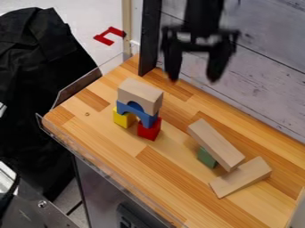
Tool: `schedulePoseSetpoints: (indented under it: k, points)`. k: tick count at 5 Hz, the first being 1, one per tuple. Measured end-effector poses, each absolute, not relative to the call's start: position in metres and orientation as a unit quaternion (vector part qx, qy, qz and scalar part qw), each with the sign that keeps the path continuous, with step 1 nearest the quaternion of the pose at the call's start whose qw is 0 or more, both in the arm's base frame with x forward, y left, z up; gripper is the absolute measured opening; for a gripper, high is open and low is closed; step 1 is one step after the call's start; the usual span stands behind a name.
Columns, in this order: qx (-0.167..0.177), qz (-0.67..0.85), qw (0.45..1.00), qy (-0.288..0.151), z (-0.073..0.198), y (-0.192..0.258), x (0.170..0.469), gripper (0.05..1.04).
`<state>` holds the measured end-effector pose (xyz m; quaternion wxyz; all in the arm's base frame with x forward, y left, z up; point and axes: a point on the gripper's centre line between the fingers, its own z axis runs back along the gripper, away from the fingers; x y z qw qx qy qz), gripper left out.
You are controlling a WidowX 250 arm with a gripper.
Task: Put the arch on top of the blue arch
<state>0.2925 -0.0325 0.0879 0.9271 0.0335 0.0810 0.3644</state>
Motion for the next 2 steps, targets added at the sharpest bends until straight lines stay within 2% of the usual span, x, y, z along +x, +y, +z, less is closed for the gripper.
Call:
schedulePoseSetpoints:
  k: [1,2]
  points:
    - [0.018,0.245,0.966,0.075,0.0820,-0.0432,0.2747,0.999]
    - [0.007,0.125,0.991,0.044,0.0796,-0.0455,0.2769,0.999]
